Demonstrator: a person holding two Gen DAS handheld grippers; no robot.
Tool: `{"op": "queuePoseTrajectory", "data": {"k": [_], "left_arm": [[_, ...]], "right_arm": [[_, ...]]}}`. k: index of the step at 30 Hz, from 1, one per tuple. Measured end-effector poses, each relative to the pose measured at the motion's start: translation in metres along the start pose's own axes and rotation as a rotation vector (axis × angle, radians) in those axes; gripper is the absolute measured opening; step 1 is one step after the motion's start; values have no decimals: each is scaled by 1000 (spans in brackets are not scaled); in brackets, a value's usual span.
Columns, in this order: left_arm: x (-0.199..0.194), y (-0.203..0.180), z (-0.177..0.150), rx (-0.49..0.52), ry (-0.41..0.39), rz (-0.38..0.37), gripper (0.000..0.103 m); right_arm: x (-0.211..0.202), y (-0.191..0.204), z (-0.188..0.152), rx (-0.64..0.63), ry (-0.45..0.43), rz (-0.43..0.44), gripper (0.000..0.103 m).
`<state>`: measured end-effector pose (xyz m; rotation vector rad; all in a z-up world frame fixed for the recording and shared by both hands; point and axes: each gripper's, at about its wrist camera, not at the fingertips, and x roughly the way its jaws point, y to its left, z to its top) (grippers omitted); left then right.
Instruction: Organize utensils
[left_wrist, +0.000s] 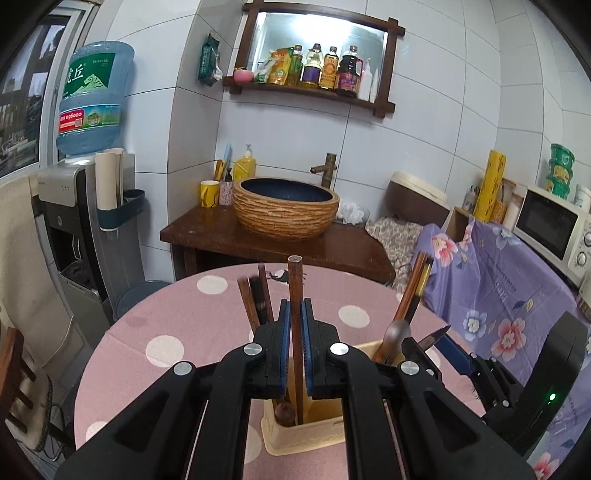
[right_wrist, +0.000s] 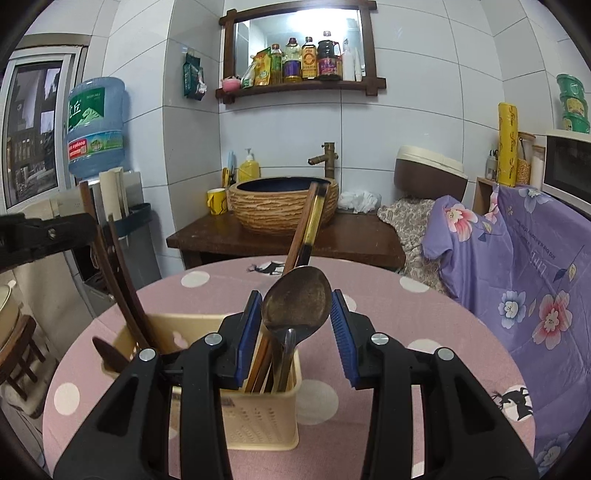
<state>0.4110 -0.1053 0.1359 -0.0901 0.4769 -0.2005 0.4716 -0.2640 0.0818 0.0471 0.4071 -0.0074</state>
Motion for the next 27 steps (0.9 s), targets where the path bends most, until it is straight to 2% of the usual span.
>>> {"op": "queuePoseTrajectory", "data": {"k": [3,6,8,9,10,12,14,18,20,25,27], "left_arm": [[1,-1,-9,35,-15,9,7],[5,2,-13,29,5,6,7],[2,5,-12,16,-1,-2,7],[-1,5,-12,18,-5,-5,7],[-6,5,-11,23,-16,-5,9],[-16,4,-12,30,-38,-9,17],[-30,6,-14,26,-66,-22,38],[-56,12,-25,-5,-109,-35,58],[-68,15,-36,-9,-120,-26,73],[-99,19,-74,-1,-152,-19,95],[-110,21,-93,-8,-174,-17,98]], "right_arm": [[-1,6,-6,-30,-9,4,39],[-1,9,-9,-45,-5,8,39],[-3,8,-10,-34,-8,14,46],[-5,5,-11,-23,-14,25,58],[-9,3,-11,-17,-25,33,66],[-19,0,-12,-20,-53,30,66],[-31,-5,-14,-20,-66,36,67],[-61,-20,-24,15,-84,34,74],[-76,-27,-29,21,-78,48,75],[-131,-35,-58,22,-102,71,92],[-155,-34,-75,14,-111,73,95]]}}
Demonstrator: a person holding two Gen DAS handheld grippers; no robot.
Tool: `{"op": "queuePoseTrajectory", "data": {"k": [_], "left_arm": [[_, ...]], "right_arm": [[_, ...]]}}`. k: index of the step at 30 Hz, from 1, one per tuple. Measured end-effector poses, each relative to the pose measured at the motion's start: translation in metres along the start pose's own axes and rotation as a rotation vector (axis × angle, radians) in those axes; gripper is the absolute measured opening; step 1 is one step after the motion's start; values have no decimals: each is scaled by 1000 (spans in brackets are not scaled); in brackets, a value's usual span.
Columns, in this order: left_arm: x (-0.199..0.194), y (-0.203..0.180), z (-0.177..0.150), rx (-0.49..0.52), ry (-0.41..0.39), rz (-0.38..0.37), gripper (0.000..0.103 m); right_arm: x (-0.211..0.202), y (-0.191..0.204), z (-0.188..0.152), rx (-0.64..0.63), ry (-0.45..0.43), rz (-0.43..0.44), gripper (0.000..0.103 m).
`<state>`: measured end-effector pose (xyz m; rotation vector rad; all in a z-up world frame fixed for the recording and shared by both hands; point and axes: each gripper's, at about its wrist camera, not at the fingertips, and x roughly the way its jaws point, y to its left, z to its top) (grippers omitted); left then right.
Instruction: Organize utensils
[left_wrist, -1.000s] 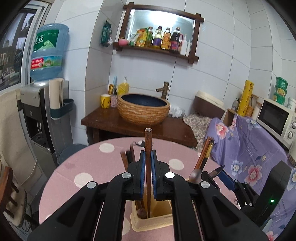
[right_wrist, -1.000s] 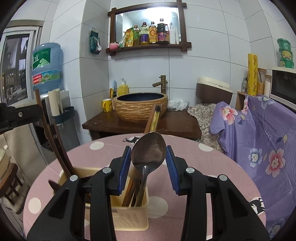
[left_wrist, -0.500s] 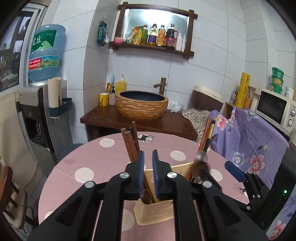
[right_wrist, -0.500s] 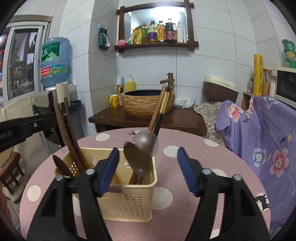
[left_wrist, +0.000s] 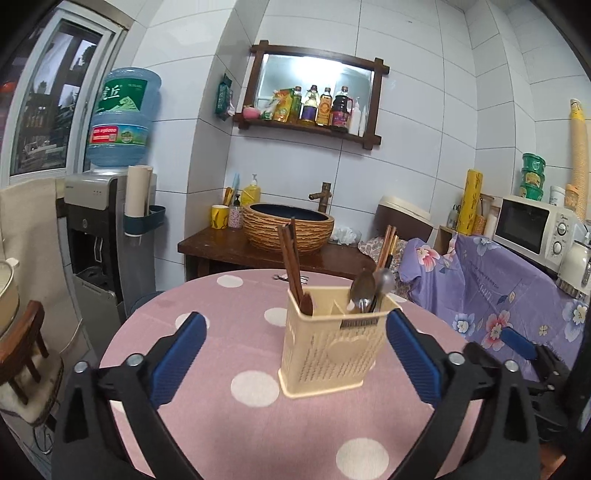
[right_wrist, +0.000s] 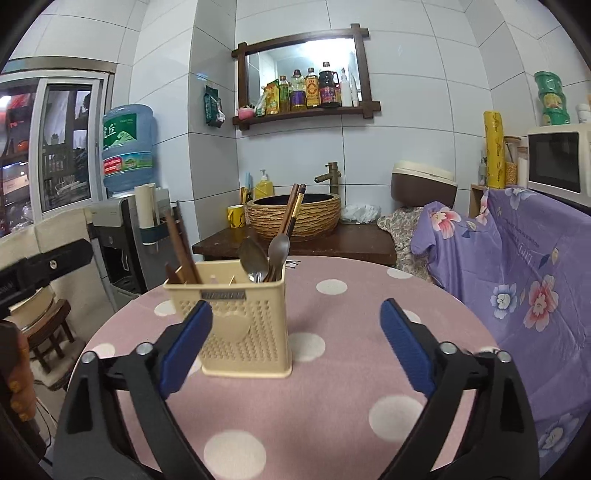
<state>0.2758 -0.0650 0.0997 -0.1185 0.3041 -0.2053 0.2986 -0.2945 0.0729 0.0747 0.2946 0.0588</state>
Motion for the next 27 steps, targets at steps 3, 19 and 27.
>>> {"op": "queuePoseTrajectory", "data": {"k": [3,19,27], "left_arm": [[-12,1,-24,3,38,5,98],[-119,-15,-136,94,76,56,98],[-198,-24,-176,156,-39,82,98]], "right_arm": [[-33,6,-21,-20,-10,8,97],[-174,32,-151,-31,11,25,97],[-245,56,-186,-46,-88,47,97]]}}
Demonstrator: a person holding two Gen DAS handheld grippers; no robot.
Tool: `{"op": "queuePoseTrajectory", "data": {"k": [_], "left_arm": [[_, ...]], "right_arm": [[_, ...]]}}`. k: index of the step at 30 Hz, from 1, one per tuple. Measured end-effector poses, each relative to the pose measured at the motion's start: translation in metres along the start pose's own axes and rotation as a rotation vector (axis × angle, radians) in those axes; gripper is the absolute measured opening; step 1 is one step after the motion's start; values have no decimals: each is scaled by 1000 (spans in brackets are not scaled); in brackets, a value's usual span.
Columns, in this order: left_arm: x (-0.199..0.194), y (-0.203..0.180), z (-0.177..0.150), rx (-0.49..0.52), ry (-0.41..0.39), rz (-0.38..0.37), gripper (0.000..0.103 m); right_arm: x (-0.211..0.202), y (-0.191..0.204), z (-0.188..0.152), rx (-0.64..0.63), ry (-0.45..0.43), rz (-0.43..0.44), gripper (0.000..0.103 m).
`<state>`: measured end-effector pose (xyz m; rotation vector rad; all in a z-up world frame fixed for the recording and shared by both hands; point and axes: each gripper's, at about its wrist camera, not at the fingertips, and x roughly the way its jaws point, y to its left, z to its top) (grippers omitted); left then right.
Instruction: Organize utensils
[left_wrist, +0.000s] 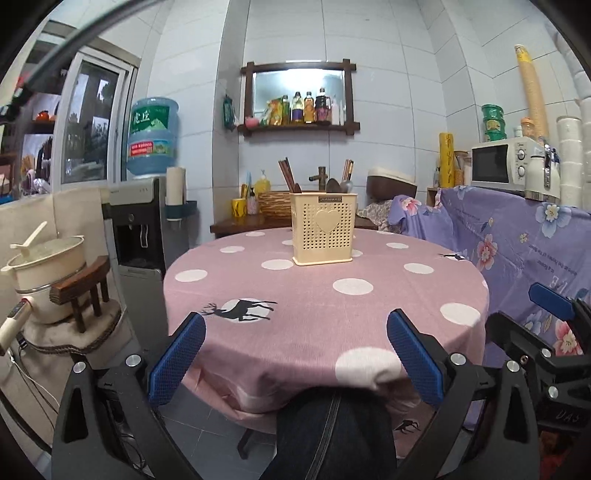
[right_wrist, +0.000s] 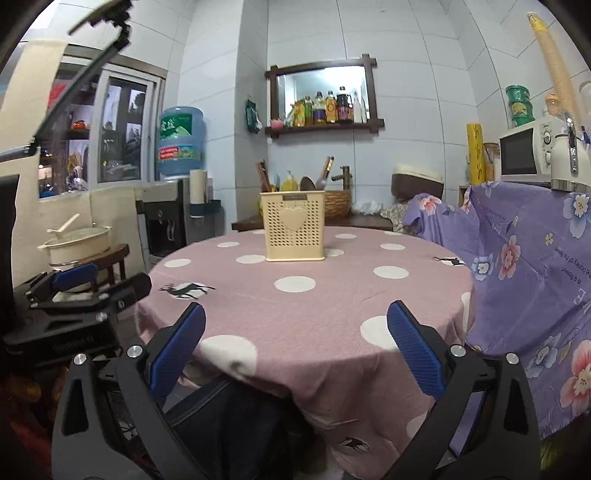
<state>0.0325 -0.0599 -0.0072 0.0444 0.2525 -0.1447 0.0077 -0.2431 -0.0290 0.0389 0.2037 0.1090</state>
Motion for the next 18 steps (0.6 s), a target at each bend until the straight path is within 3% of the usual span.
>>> {"op": "queuePoseTrajectory", "data": {"k": [8,18], "left_arm": [[-29,20,-11,-106,-46,67,98],[-36,25,-14,-136,-39,41,98]], "right_arm": [[-23,1,-4,17,-16,-57,97],[-25,7,1,-16,-38,-36,97]]}}
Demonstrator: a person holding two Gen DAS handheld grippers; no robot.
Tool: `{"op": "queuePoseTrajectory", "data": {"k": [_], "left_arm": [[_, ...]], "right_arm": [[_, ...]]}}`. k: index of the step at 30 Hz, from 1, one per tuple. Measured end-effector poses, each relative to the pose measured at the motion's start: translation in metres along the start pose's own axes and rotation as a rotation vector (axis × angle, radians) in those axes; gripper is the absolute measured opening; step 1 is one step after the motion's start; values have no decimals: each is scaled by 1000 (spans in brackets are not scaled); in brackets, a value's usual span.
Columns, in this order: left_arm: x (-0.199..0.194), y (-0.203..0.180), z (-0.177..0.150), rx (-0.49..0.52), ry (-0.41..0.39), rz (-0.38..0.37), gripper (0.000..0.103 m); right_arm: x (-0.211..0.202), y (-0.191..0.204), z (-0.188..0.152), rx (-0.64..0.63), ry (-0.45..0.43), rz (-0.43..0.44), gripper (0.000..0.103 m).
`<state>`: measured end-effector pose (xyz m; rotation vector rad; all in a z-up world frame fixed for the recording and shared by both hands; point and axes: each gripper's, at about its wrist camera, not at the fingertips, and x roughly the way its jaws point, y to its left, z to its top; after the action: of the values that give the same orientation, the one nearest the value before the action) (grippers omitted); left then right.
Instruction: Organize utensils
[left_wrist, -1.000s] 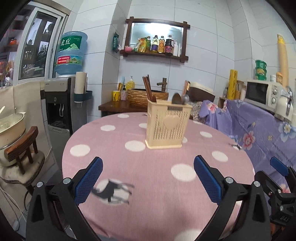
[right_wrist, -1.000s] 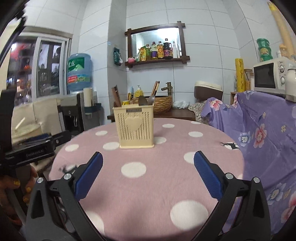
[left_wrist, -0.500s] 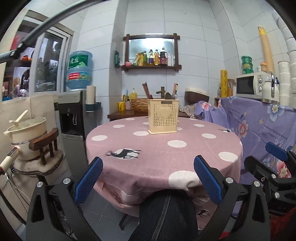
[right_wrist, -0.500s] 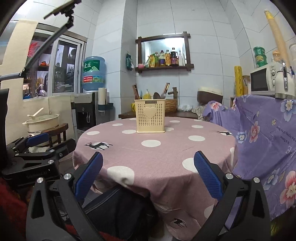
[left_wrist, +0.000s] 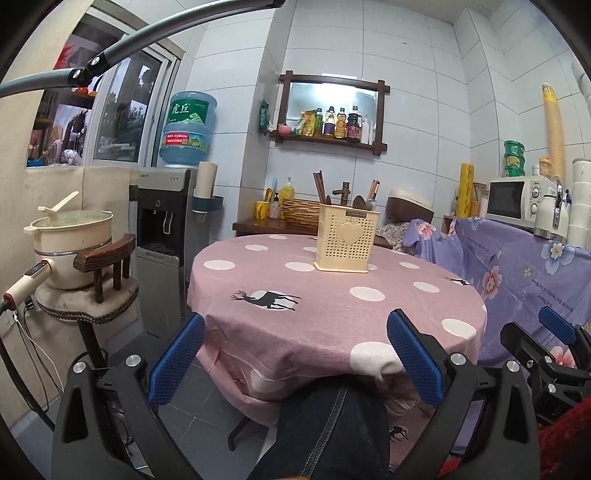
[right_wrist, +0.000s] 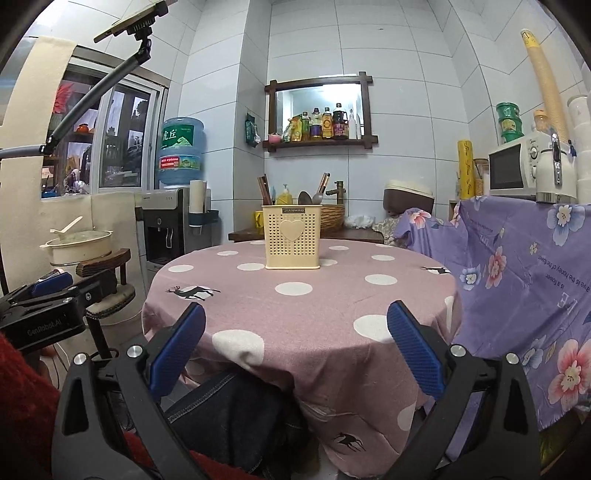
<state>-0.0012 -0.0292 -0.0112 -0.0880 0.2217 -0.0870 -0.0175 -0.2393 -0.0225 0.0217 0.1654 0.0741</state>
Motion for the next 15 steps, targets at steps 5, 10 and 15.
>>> {"op": "queuePoseTrajectory", "data": {"k": [5,10,15], "left_arm": [[-4,0,0,1,-8,1,98],[-5,2,0,-4,-11,2,98],[-6,2,2,-5,-15,6,98]], "right_arm": [[-1,1,-1,-3,0,3,97],[1,2,0,-5,7,11,97],[2,2,-1,-3,12,16,97]]}}
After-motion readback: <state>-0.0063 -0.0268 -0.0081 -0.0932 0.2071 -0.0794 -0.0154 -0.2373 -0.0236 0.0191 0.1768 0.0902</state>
